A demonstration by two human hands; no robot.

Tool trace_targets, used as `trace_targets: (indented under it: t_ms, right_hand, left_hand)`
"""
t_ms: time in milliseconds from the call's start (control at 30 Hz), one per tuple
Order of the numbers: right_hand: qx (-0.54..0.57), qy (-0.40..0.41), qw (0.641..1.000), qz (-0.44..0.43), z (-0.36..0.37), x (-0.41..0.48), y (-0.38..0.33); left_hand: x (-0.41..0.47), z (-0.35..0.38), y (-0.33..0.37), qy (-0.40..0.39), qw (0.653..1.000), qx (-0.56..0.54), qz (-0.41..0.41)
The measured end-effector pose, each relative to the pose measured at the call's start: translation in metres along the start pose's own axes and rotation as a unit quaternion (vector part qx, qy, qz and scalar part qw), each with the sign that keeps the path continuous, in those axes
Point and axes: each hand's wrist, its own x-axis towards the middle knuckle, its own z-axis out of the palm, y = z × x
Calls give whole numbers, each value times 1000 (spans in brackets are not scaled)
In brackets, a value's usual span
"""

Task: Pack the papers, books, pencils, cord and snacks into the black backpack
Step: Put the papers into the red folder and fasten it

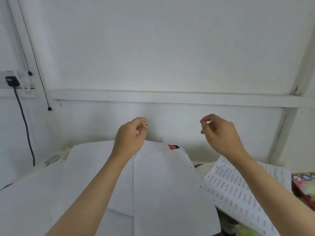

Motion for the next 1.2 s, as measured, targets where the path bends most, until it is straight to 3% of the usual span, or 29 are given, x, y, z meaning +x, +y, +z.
trace_targets:
  t_ms: [100,200,267,400,500,633,733,867,933,1033,1200]
  right_hand:
    - [-26,-84,996,32,11,-17,8]
    - [-119,-201,970,65,26,-40,20]
    - [-189,-246,948,74,32,-51,24]
    - [-198,-300,928,97,43,-68,29]
    - [-168,-264,943,110,52,-71,37]
    - [32,-156,977,143,54,-67,41]
    - [154,-81,972,160,51,-65,33]
    - [223,-11,959,176,58,-63,23]
    - [237,11,953,186,64,-60,19]
    - [207,-5,963,173,80,-56,13]
    - [80,-123,983,108,111,-58,4]
  left_hand:
    - [-18,-3,-13,-22,999,-1,-48]
    - [-43,-1,-32,-88,992,30,-79]
    - [-58,2,-46,-132,985,54,-100]
    - [-87,12,-68,-205,961,78,-166]
    - [-101,15,-75,-218,956,59,-187]
    - [-106,13,-77,-202,963,59,-168]
    - [-103,11,-70,-180,967,-7,-178]
    - [-95,3,-59,-167,944,-169,-228]
    - [-89,-3,-59,-147,943,-186,-233]
    - [-76,-11,-60,-76,961,-119,-238]
    - [-50,-23,-81,-13,976,4,-215]
